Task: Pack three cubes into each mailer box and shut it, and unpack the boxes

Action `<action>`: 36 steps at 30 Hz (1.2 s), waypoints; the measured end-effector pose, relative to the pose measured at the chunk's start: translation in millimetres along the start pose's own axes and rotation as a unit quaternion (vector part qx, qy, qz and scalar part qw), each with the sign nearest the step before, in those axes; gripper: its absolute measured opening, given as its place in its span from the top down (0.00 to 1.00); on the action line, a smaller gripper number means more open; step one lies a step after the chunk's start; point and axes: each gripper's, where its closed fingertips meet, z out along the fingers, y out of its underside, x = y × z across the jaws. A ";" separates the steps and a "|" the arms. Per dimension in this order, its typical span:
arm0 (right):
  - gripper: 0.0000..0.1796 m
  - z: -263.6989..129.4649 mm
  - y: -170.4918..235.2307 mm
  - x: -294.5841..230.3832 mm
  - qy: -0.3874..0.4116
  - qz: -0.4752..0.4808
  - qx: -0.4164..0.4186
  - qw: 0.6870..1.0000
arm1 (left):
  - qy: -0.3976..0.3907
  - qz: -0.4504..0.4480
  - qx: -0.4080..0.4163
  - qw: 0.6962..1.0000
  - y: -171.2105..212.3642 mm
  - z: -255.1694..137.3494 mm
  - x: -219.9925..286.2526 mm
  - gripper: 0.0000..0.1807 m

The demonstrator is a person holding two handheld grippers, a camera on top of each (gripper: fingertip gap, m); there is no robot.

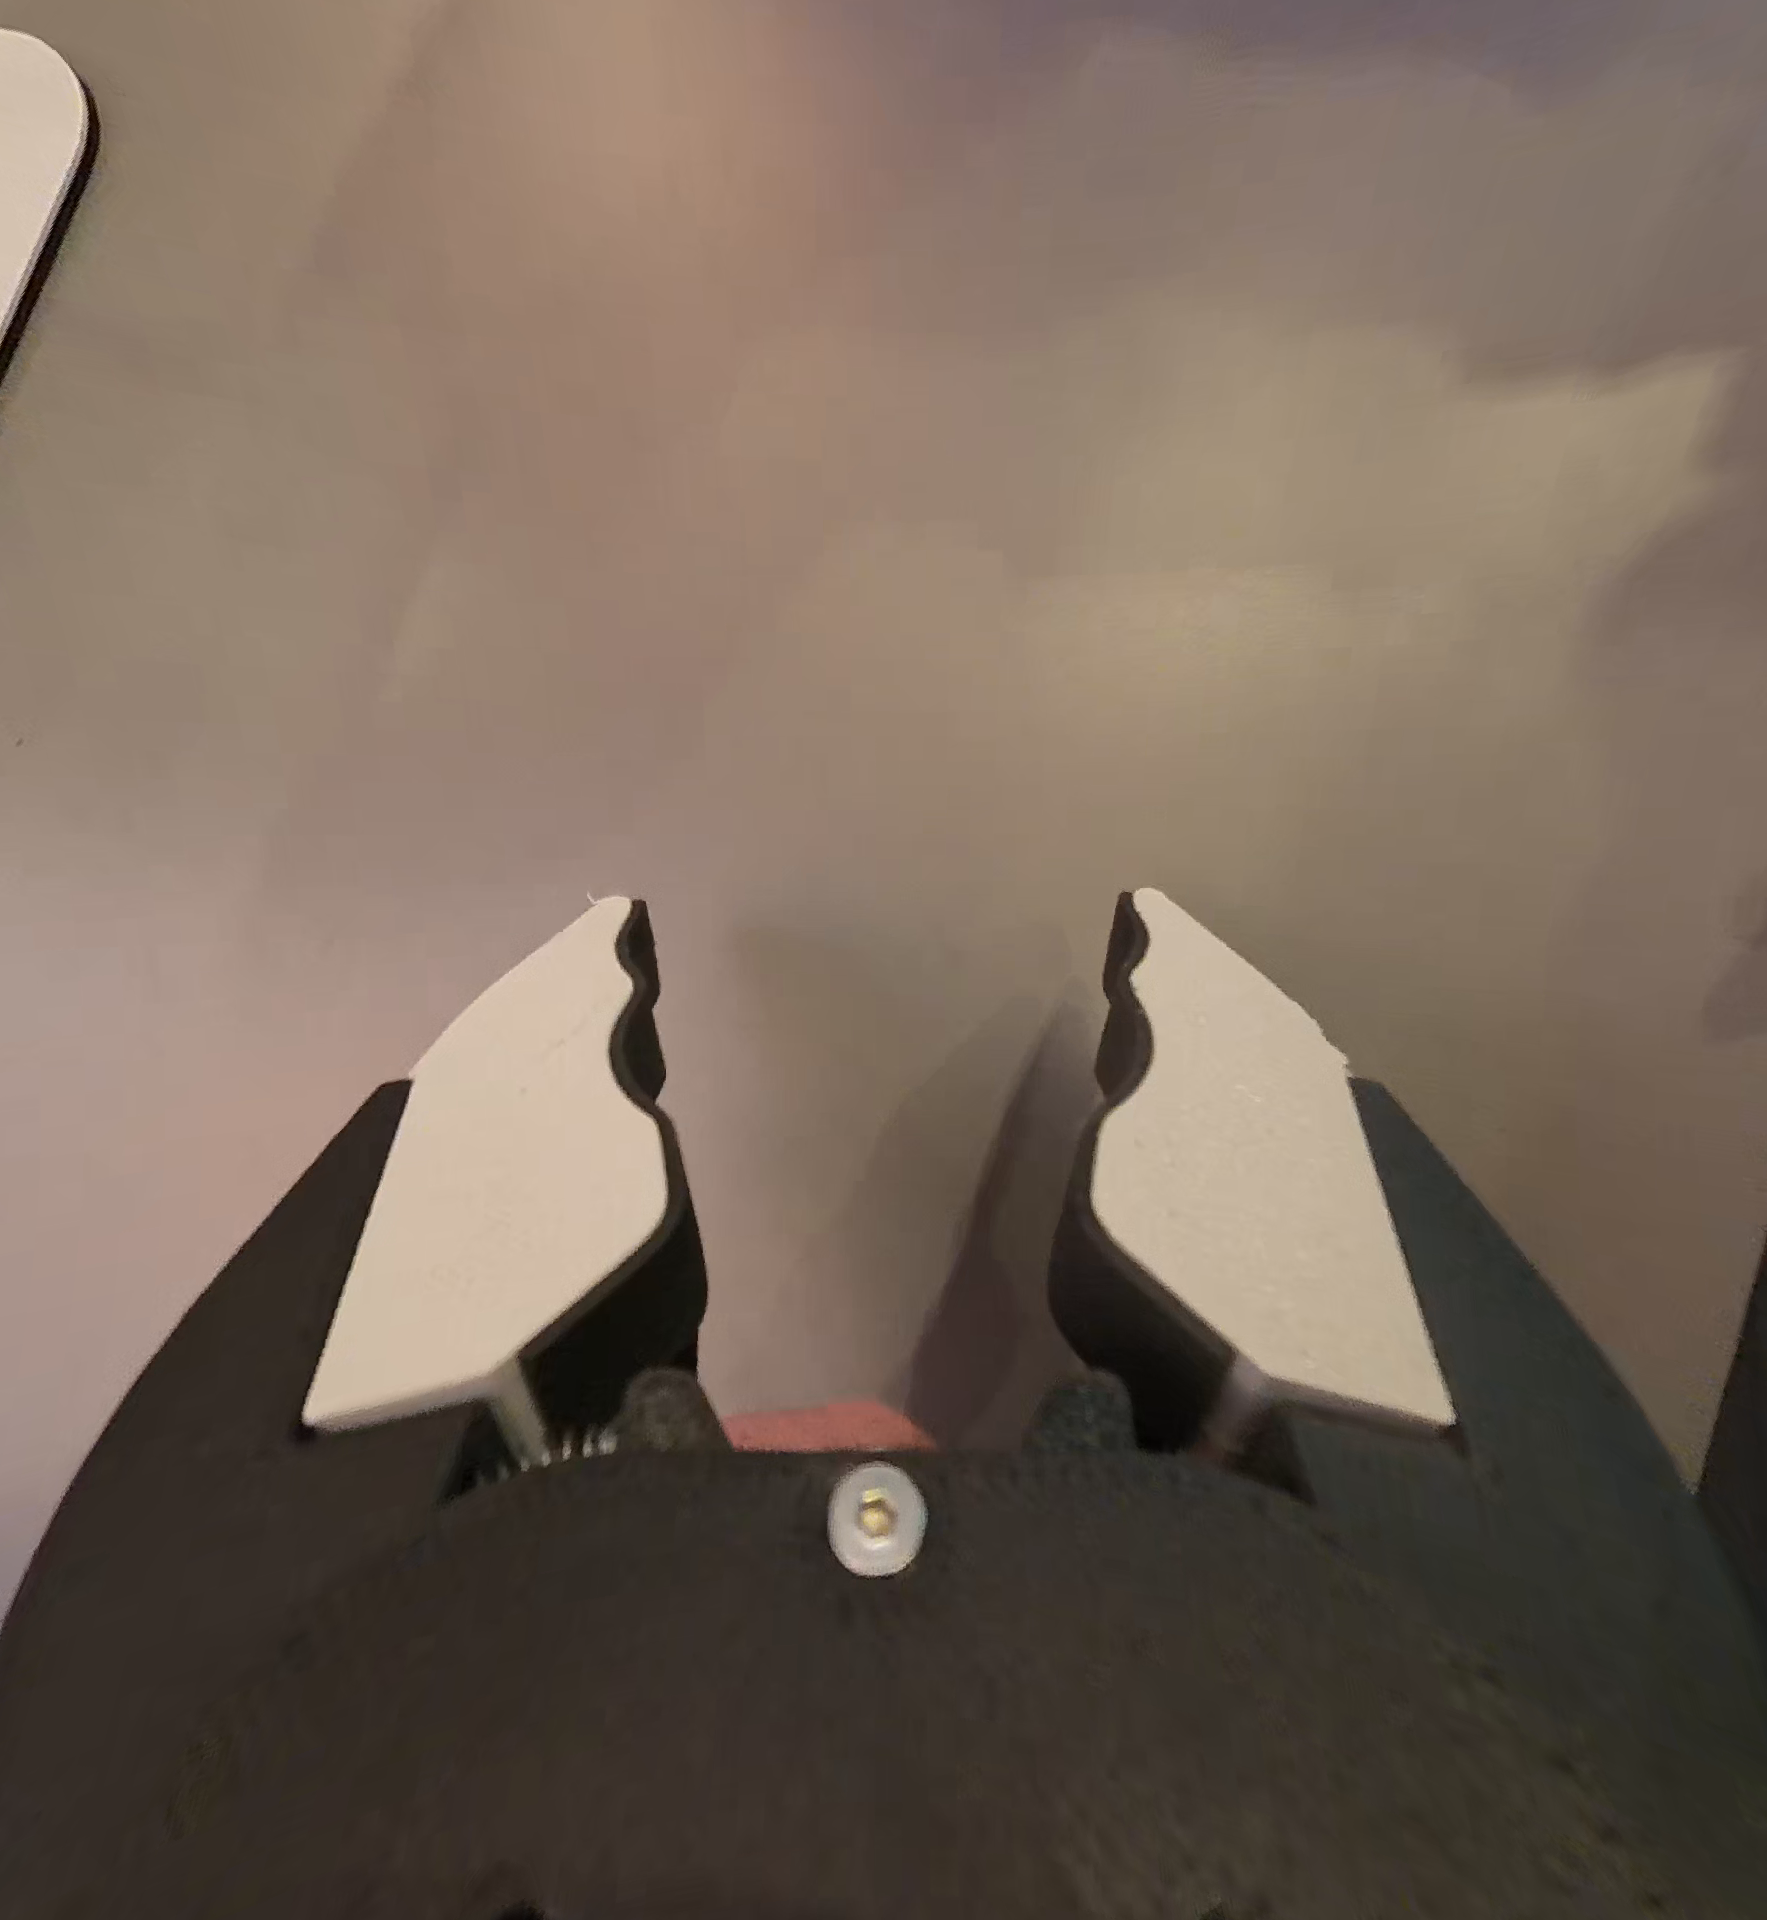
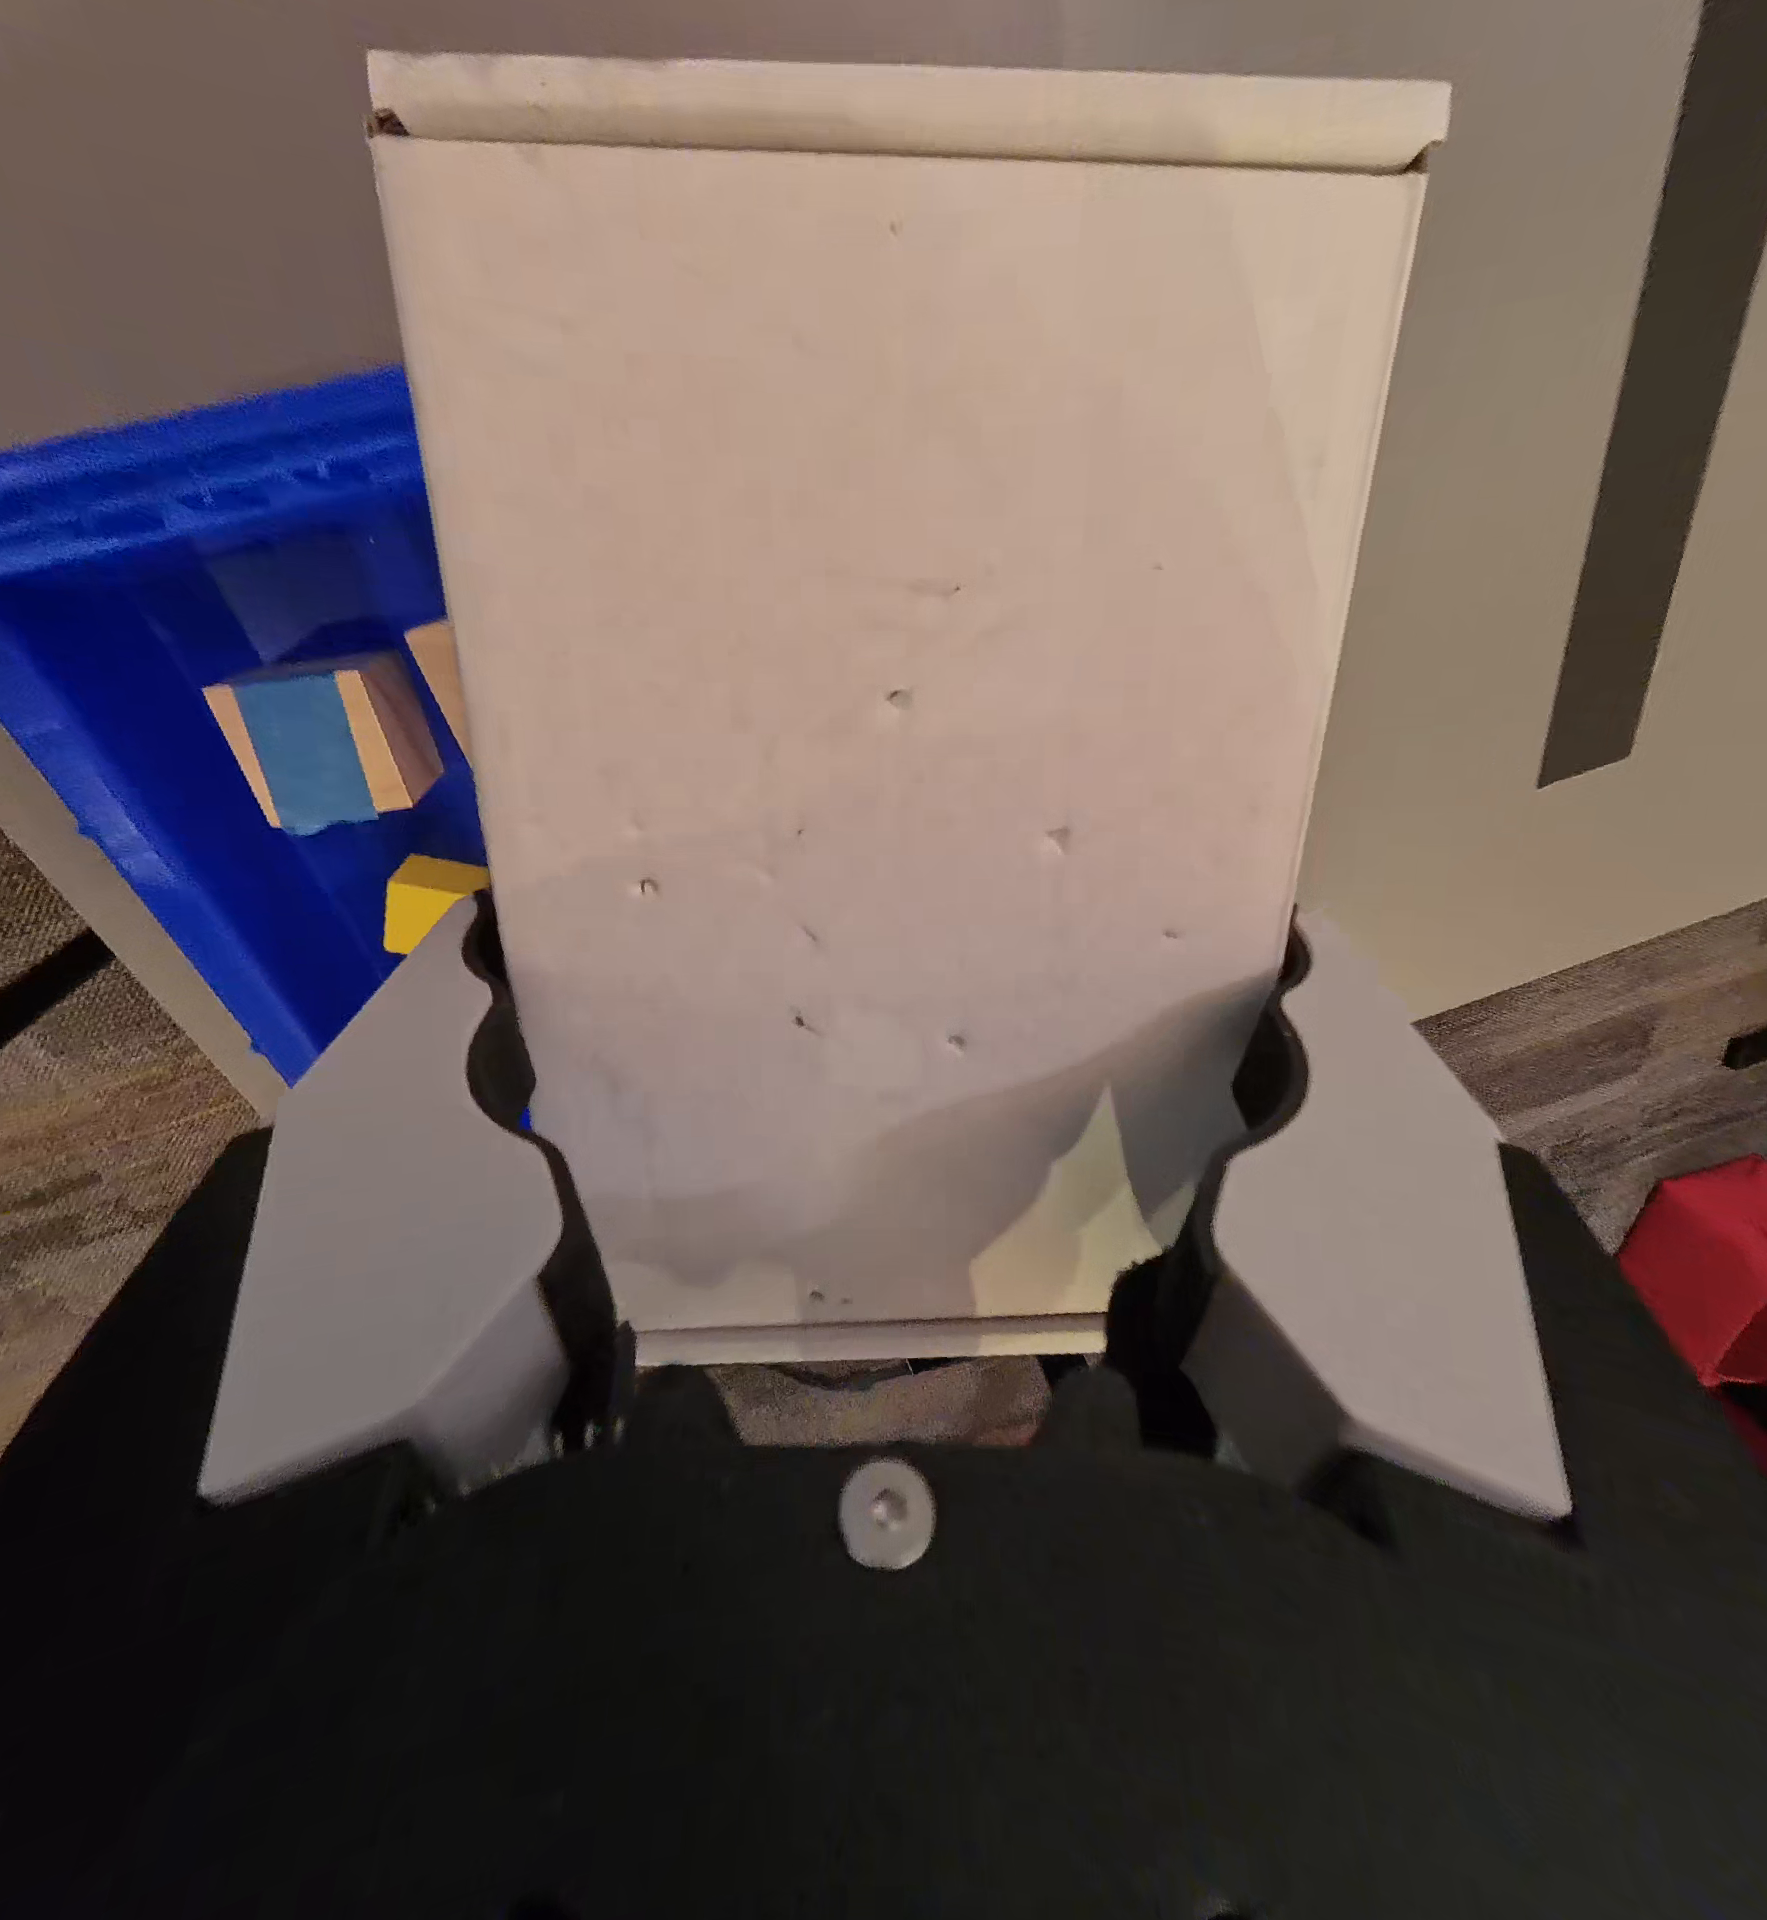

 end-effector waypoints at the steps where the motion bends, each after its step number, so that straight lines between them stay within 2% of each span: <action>1: 0.23 3.8 3.1 0.4 -0.005 -0.002 -0.003 1.000 | 0.000 0.000 -0.002 1.000 1.1 0.9 -0.4 0.55; 15: 0.27 50.2 22.7 6.2 -0.045 -0.035 -0.066 0.996 | 0.002 0.001 -0.014 1.000 7.8 9.7 -3.0 0.55; 21: 0.27 67.1 10.9 8.2 -0.052 -0.053 -0.040 0.996 | 0.007 0.004 -0.017 1.000 9.5 12.0 -1.6 0.55; 26: 0.24 87.7 28.6 13.1 -0.040 -0.061 -0.095 0.993 | 0.008 0.005 -0.017 1.000 8.8 12.7 -0.8 0.55; 32: 0.21 74.0 28.9 15.4 -0.015 -0.038 -0.076 0.996 | 0.008 0.005 -0.016 1.000 8.3 13.4 -0.8 0.55; 36: 0.22 49.2 30.2 17.2 0.022 0.012 -0.033 0.999 | 0.029 0.019 -0.017 0.999 7.6 10.7 10.4 0.61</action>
